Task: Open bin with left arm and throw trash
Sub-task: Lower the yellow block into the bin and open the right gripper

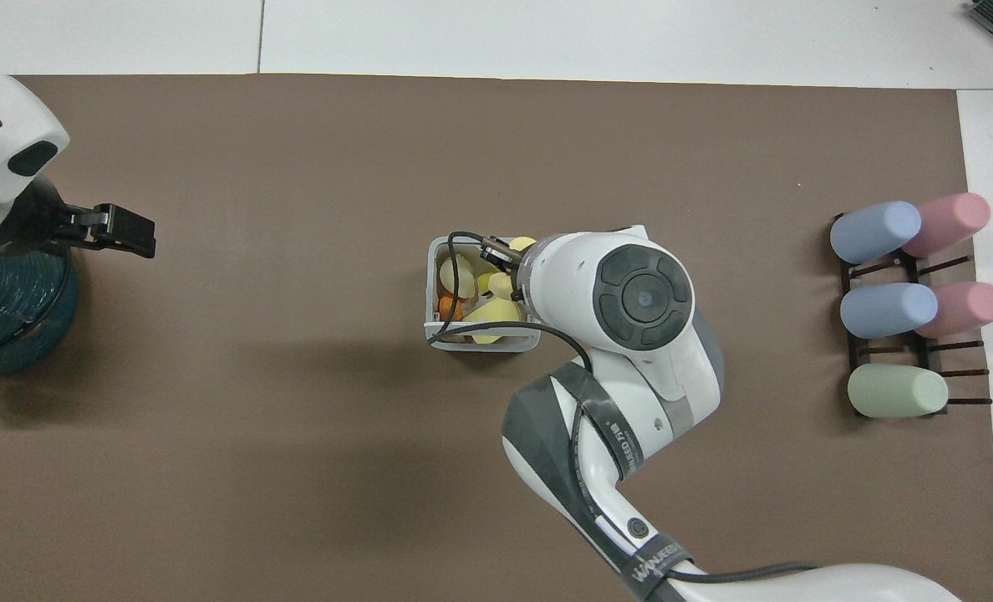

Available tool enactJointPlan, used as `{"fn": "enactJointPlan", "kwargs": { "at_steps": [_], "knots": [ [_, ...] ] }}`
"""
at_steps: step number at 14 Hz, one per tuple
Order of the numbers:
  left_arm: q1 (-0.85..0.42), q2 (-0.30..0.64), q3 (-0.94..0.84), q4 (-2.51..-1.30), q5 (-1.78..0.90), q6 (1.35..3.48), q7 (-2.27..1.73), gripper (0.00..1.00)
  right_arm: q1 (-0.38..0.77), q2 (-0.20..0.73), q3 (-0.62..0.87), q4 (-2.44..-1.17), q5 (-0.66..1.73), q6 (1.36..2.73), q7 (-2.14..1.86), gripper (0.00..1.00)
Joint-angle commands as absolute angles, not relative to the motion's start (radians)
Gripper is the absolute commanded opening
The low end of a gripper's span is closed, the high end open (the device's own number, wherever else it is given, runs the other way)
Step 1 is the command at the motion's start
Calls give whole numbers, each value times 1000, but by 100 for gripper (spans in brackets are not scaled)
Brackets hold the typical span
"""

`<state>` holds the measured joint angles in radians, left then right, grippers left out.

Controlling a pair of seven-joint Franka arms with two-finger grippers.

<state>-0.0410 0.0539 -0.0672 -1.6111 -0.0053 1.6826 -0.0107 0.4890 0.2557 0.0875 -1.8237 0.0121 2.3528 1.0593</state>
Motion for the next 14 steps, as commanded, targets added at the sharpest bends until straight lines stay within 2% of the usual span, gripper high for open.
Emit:
{"fn": "enactJointPlan", "kwargs": {
  "at_steps": [1,9,11,14],
  "knots": [
    [-52,37,-64,-1632,17,1677,-2,100,488,255,89,-1815,18,2330,1071,100],
    [-52,34,-66,-1638,17,1677,-2,100,505,255,90,-1798,9,2356,1065,100],
    [-52,34,-66,-1638,17,1677,-2,100,508,256,89,-1761,6,2341,1062,100],
    [-52,34,-66,-1638,17,1677,-2,100,468,232,81,-1766,3,2333,999,100]
  ]
}}
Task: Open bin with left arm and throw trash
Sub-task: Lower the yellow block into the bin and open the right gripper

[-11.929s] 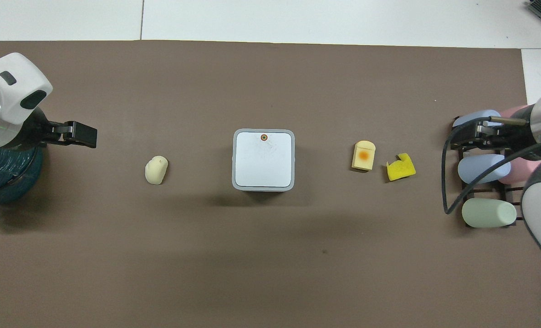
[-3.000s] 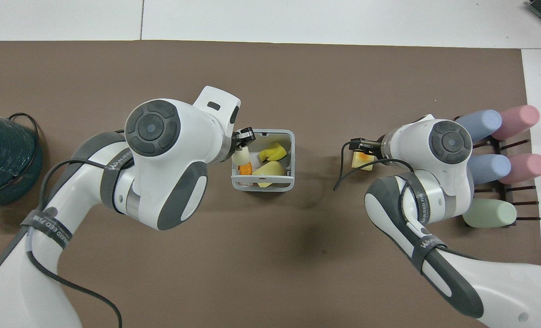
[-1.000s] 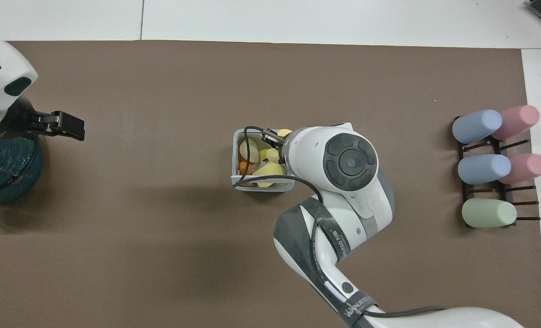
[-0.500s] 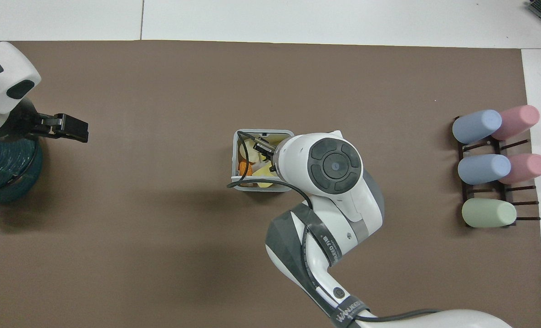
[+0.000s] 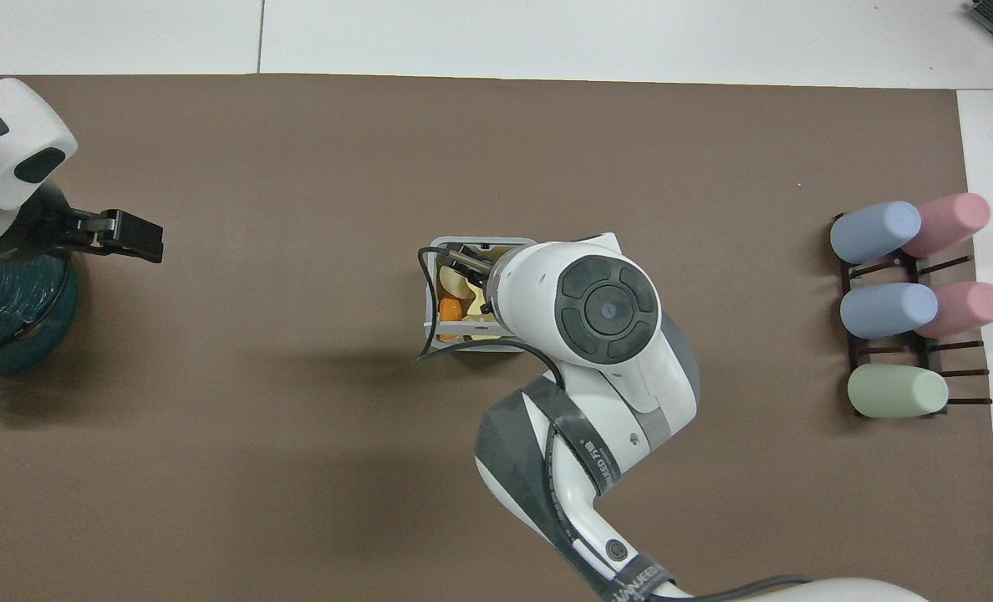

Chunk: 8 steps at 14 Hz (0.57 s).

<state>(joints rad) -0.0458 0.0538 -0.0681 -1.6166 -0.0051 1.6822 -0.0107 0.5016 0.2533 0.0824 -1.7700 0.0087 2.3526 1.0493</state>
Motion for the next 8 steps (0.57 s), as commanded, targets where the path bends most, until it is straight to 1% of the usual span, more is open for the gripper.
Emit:
{"fn": "enactJointPlan", "kwargs": {
  "at_steps": [1,3,6,8],
  "knots": [
    [-52,34,-66,-1638,17,1677,-2,100,445,213,81,-1773,3,2324,973,100],
    [-52,34,-64,-1637,17,1678,-2,100,390,164,81,-1775,3,2269,916,100],
    [-52,34,-66,-1637,17,1684,-3,100,269,75,81,-1775,3,2133,708,100],
    [-52,34,-64,-1637,17,1698,0,100,201,42,80,-1775,3,2077,594,100]
  ]
}}
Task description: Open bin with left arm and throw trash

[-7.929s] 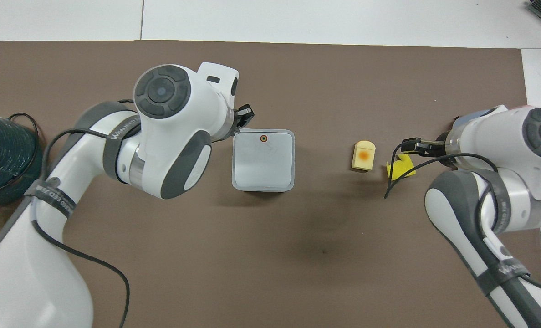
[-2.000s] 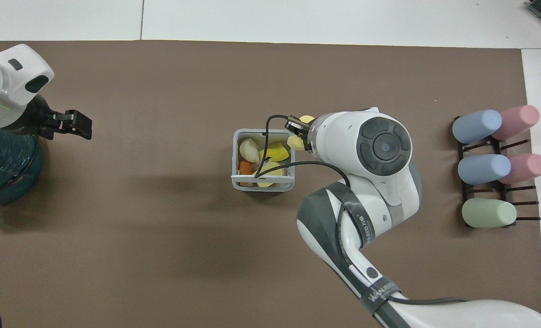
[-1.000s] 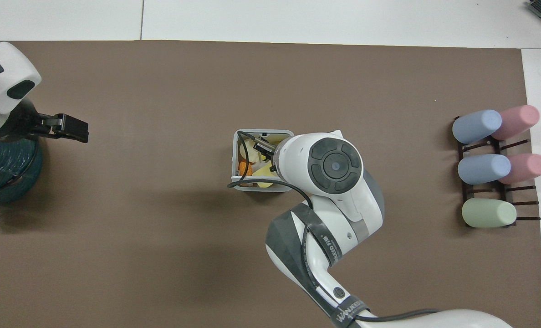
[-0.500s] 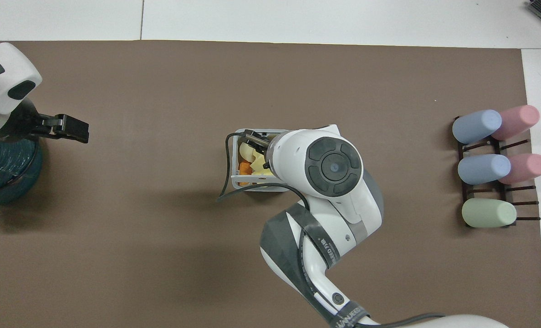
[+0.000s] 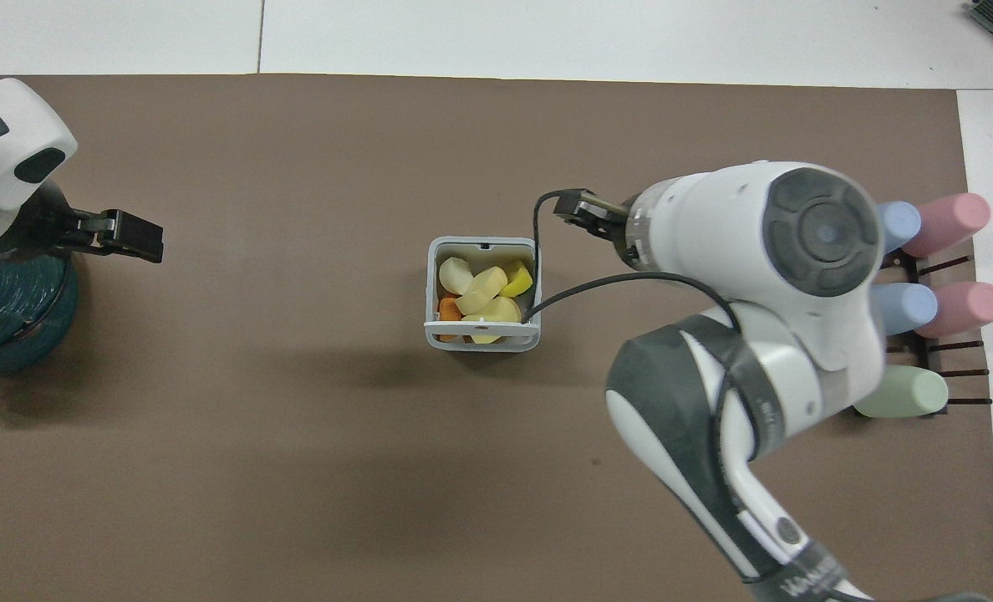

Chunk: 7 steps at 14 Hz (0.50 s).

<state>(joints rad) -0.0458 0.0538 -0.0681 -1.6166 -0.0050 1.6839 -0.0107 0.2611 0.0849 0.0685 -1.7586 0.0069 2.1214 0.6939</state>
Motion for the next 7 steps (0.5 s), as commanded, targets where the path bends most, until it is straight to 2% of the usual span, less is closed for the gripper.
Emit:
{"fn": "enactJointPlan", "kwargs": {
  "at_steps": [1,5,7],
  "knots": [
    [-52,34,-64,-1638,17,1698,2,100,165,26,80,-1773,2,2050,533,100],
    [-52,34,-64,-1638,17,1698,0,100,86,-8,71,-1738,-2,1892,318,100],
    [-52,35,-66,-1637,17,1695,-2,100,80,9,74,-1659,-37,1780,301,100]
  ]
}}
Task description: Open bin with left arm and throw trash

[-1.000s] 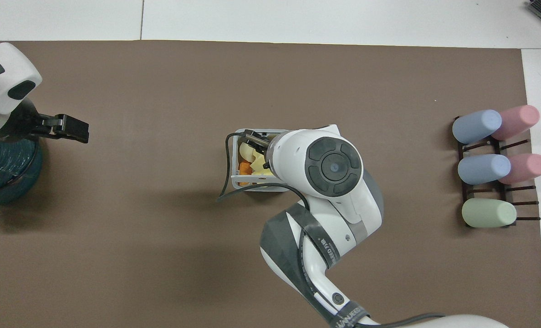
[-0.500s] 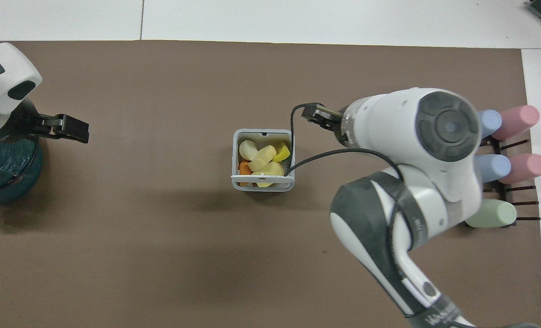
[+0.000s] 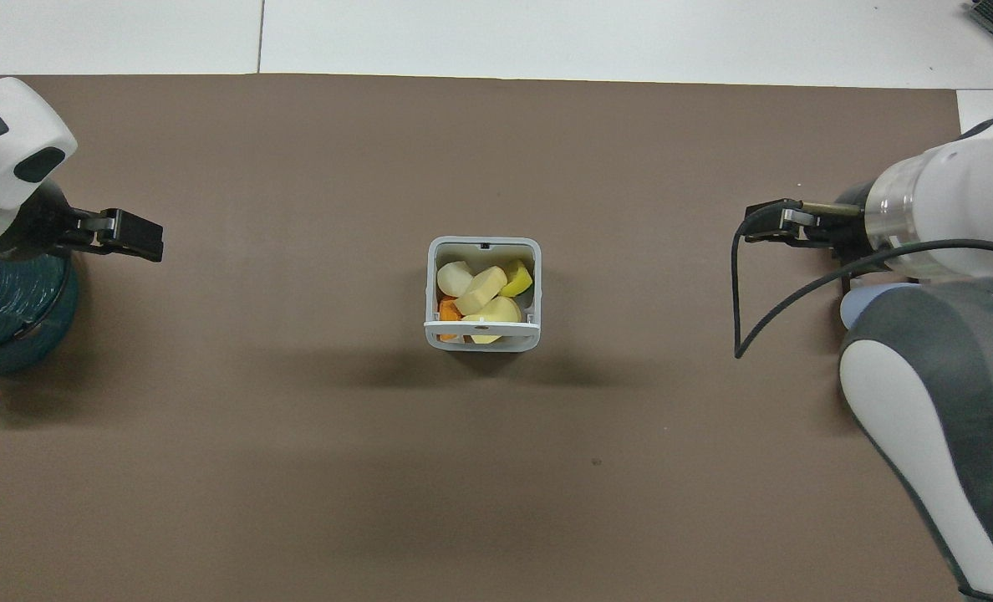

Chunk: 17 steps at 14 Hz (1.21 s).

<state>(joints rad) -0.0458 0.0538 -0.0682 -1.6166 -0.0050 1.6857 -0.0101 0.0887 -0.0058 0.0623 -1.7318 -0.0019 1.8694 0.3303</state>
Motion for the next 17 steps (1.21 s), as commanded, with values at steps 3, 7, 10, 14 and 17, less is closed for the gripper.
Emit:
{"fn": "enactJointPlan", "kwargs": {
  "at_steps": [3,7,10,14,17],
  "knots": [
    [-52,34,-66,-1638,17,1694,0,100,52,21,72,-1608,-43,1678,273,100],
    [-52,34,-66,-1640,17,1695,-2,100,35,3,72,-1620,-40,1601,225,100],
    [-52,34,-66,-1638,17,1698,-6,100,25,3,72,-1620,-29,1600,219,100],
    [-52,34,-66,-1640,17,1698,-9,100,23,-5,72,-1638,-29,1591,218,100],
    [-52,34,-66,-1638,17,1698,-6,100,21,-18,72,-1664,-29,1600,218,100]
  ]
}}
